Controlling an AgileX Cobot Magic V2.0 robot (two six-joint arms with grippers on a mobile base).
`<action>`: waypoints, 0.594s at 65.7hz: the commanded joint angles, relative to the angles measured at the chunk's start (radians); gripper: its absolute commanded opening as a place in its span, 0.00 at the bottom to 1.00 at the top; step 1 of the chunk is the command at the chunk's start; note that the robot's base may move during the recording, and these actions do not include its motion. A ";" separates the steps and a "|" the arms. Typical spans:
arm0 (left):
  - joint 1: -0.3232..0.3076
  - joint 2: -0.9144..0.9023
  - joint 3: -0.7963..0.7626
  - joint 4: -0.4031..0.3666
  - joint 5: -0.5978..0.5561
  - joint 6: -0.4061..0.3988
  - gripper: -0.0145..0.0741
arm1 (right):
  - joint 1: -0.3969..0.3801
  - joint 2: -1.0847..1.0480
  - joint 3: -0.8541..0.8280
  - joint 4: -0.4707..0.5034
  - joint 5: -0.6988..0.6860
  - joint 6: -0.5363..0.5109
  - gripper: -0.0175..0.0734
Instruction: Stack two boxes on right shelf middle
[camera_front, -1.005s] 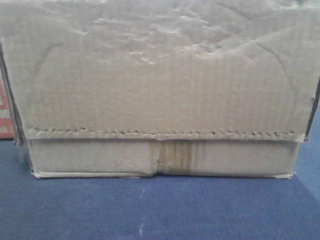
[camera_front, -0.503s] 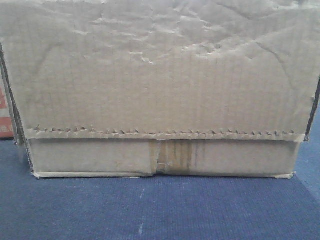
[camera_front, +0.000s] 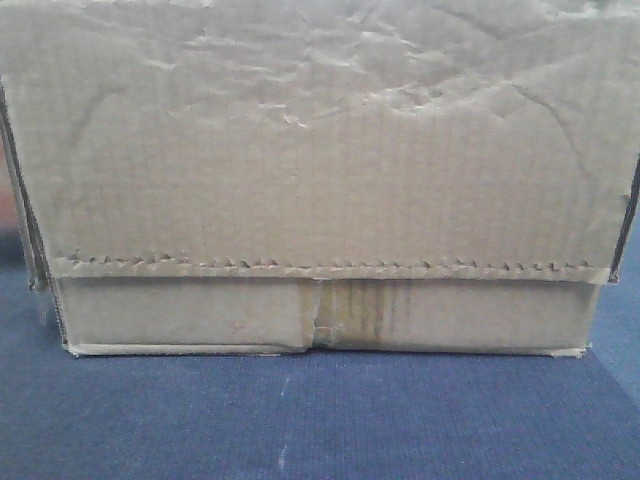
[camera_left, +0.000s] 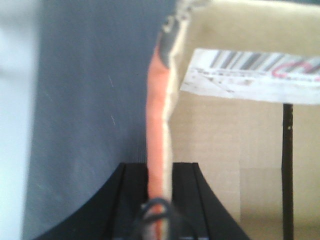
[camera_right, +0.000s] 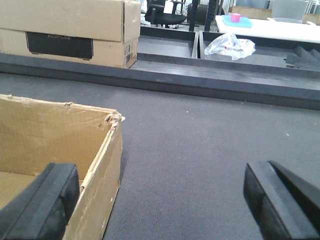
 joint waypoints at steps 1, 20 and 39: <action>0.005 -0.085 -0.078 -0.019 0.002 -0.063 0.04 | 0.000 0.004 -0.010 -0.012 -0.002 -0.002 0.81; -0.071 -0.265 -0.273 -0.071 0.027 -0.138 0.04 | 0.000 0.004 -0.010 -0.012 -0.002 -0.002 0.81; -0.374 -0.292 -0.314 -0.069 0.023 -0.264 0.04 | 0.000 0.004 -0.010 -0.012 -0.002 -0.002 0.81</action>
